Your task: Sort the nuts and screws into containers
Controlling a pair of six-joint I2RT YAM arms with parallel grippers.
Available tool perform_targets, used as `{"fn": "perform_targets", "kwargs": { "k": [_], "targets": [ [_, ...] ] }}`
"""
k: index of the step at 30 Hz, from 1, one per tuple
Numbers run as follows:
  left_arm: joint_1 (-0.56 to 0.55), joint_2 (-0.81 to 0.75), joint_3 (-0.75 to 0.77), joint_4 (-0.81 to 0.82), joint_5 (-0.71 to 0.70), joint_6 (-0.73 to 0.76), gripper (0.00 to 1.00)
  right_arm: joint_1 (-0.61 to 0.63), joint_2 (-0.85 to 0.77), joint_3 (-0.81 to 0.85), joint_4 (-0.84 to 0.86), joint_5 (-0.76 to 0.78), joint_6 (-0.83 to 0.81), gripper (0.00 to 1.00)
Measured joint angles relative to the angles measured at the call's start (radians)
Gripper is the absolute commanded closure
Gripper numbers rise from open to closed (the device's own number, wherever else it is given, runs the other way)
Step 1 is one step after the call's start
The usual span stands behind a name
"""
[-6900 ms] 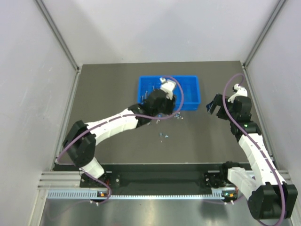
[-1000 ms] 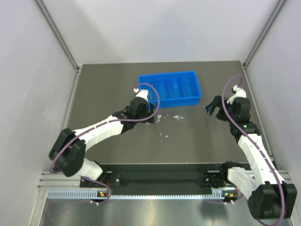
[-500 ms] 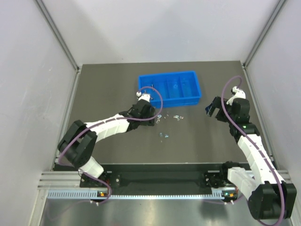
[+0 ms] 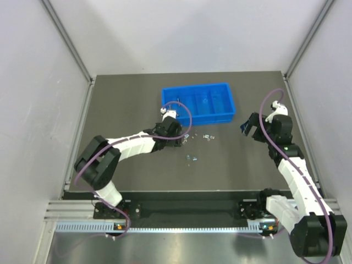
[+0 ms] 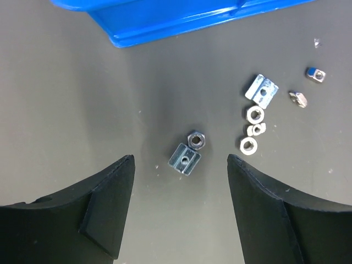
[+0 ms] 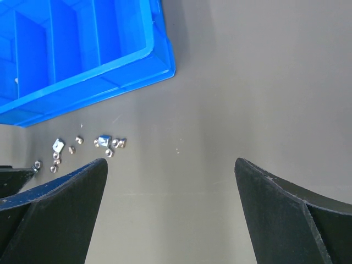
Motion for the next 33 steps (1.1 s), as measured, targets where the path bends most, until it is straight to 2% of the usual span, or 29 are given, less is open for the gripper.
{"fn": "perform_targets", "kwargs": {
  "k": [13, 17, 23, 26, 27, 28, 33],
  "targets": [
    [0.000, 0.071, 0.021, 0.006, -0.003, 0.011, 0.39, 0.000, -0.002, 0.000, 0.000, 0.008, 0.000, 0.00],
    [0.000, 0.071, 0.021, -0.001, -0.004, 0.006, 0.49, 0.000, -0.002, 0.000, 0.000, 0.008, 0.000, 0.00],
    [-0.008, 0.071, 0.021, -0.005, -0.010, 0.004, 0.53, 0.000, -0.002, 0.000, 0.000, 0.008, 0.000, 0.00],
    [-0.013, 0.071, 0.021, -0.007, -0.013, 0.002, 0.63, 0.000, -0.002, 0.000, 0.000, 0.008, 0.000, 0.00],
    [-0.014, 0.071, 0.021, -0.008, -0.013, 0.000, 0.71, 0.000, -0.002, 0.000, 0.000, 0.008, 0.000, 0.00],
    [-0.014, 0.071, 0.021, -0.009, -0.014, 0.000, 0.74, 0.000, -0.002, 0.000, 0.000, 0.009, 0.000, 0.00],
    [-0.016, 0.070, 0.023, -0.003, -0.015, 0.000, 0.82, 0.000, -0.002, 0.000, 0.000, 0.011, 0.000, 0.00]
  ]
}}
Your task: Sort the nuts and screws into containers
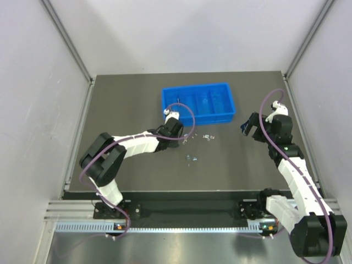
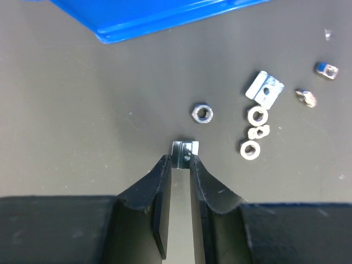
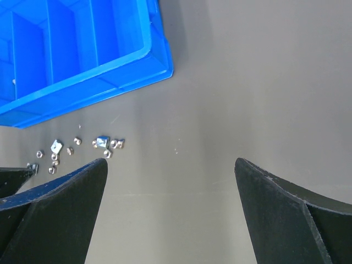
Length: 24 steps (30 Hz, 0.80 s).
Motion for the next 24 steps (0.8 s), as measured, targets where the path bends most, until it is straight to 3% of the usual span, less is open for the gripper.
{"fn": "perform_targets", "kwargs": {
  "k": [20, 24],
  "targets": [
    [-0.001, -0.181, 0.074, -0.043, 0.002, 0.036, 0.82, 0.000, 0.002, 0.000, 0.000, 0.023, 0.000, 0.00],
    [-0.001, -0.180, 0.108, -0.051, 0.000, 0.052, 0.66, 0.000, 0.002, 0.000, 0.000, 0.024, 0.000, 0.00]
  ]
}}
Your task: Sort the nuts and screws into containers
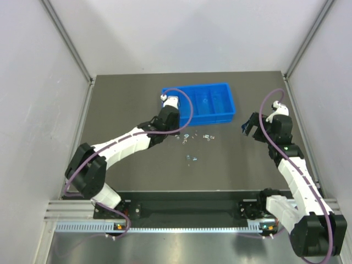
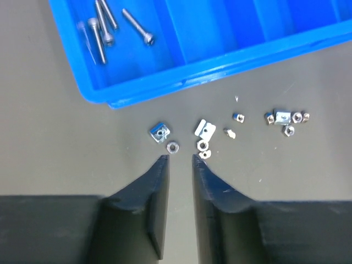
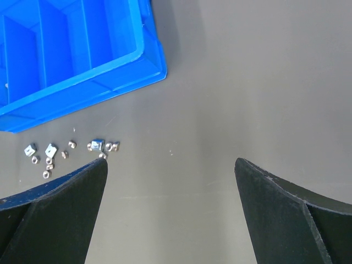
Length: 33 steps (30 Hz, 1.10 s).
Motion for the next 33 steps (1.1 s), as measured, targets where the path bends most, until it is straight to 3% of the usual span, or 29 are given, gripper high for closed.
{"fn": "perform_targets", "kwargs": {
  "k": [1, 10, 16, 33],
  "targets": [
    [0.000, 0.002, 0.004, 0.001, -0.002, 0.001, 0.60, 0.000, 0.000, 0.000, 0.000, 0.002, 0.000, 0.00],
    [0.000, 0.157, 0.023, -0.010, -0.038, -0.004, 0.44, 0.000, 0.025, 0.000, 0.000, 0.006, 0.000, 0.00],
    [0.000, 0.261, 0.061, -0.021, -0.084, -0.048, 0.43, 0.000, 0.031, 0.000, 0.000, 0.006, 0.000, 0.00],
    [-0.015, 0.358, 0.109, -0.026, -0.199, -0.186, 0.46, 0.000, 0.045, 0.000, 0.000, 0.006, -0.001, 0.00]
  ]
}}
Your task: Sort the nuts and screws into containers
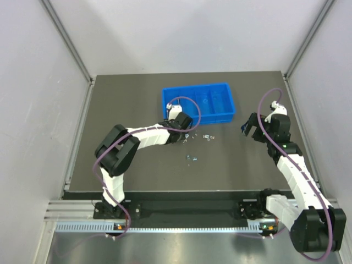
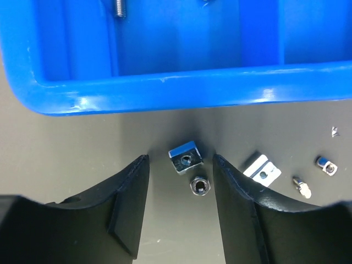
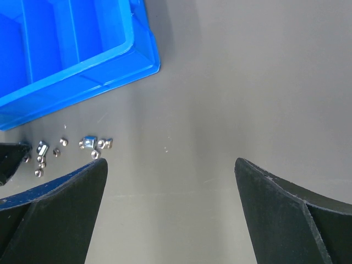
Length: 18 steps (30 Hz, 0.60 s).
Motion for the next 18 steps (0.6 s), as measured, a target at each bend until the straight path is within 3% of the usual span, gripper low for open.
{"fn": "perform_targets", "kwargs": {
  "k": [9, 18],
  "targets": [
    [-0.006, 0.028, 0.025, 0.000, -0.049, -0.046, 0.54, 0.000, 0.000, 0.000, 0.000, 0.000, 0.000, 0.00],
    [-0.006, 0.033, 0.029, -0.001, -0.067, -0.069, 0.80, 0.000, 0.000, 0.000, 0.000, 0.000, 0.000, 0.00]
  ]
}}
